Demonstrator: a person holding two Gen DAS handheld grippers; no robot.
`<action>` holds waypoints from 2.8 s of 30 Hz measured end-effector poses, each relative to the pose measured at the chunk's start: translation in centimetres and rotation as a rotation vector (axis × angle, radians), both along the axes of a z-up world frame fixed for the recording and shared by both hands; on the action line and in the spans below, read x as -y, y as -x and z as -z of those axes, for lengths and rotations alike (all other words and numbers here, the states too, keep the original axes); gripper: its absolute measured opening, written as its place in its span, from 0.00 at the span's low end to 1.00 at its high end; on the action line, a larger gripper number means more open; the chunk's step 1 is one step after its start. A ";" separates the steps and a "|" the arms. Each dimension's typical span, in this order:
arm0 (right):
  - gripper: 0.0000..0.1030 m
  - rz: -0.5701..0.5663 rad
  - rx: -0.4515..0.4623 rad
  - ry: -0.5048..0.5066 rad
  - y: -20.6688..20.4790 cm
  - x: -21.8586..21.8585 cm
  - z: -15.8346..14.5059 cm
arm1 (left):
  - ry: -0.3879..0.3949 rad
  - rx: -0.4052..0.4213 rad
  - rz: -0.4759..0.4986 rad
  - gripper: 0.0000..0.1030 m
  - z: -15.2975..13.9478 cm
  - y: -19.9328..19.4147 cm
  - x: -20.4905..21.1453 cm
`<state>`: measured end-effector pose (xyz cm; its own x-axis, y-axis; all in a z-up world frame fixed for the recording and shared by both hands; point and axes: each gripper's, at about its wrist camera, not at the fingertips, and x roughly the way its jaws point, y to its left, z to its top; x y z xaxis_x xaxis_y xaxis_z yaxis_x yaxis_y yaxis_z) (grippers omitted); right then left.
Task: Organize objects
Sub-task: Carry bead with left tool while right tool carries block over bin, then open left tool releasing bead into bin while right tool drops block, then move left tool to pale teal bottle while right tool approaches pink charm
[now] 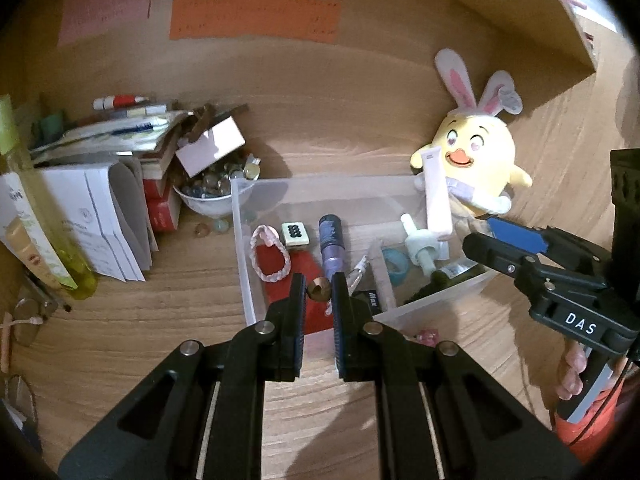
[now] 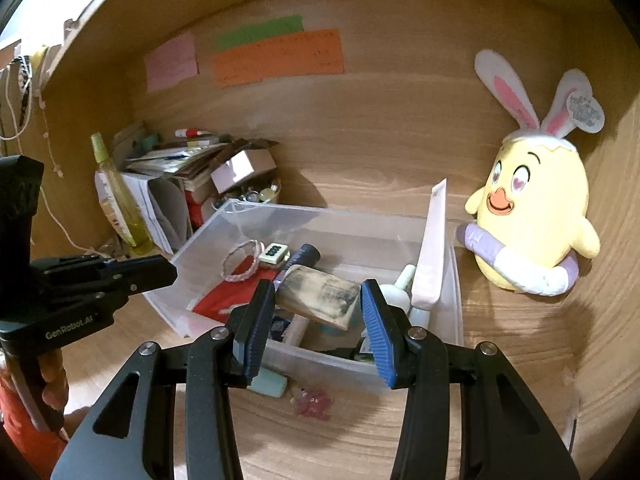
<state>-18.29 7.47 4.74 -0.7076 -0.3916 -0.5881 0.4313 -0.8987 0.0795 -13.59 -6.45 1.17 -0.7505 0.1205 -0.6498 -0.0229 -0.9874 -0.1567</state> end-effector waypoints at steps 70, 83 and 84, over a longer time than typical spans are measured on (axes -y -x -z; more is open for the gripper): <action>0.29 -0.050 0.239 -0.093 -1.0 0.1 8.2 | -0.018 0.213 0.120 0.62 7.1 -0.4 -3.3; 0.17 -0.095 0.229 -0.137 -1.0 1.8 9.0 | -0.042 0.223 0.163 0.58 7.8 0.5 -4.3; 0.17 -0.097 0.228 -0.138 -1.0 1.8 9.0 | -0.043 0.224 0.161 0.58 7.8 0.5 -4.3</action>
<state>-17.25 5.63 -4.29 -0.5139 -0.3557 -0.7806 0.5006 -0.8633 0.0639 -14.04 -2.20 -6.64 -0.5579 0.2579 -0.7888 -0.1391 -0.9661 -0.2175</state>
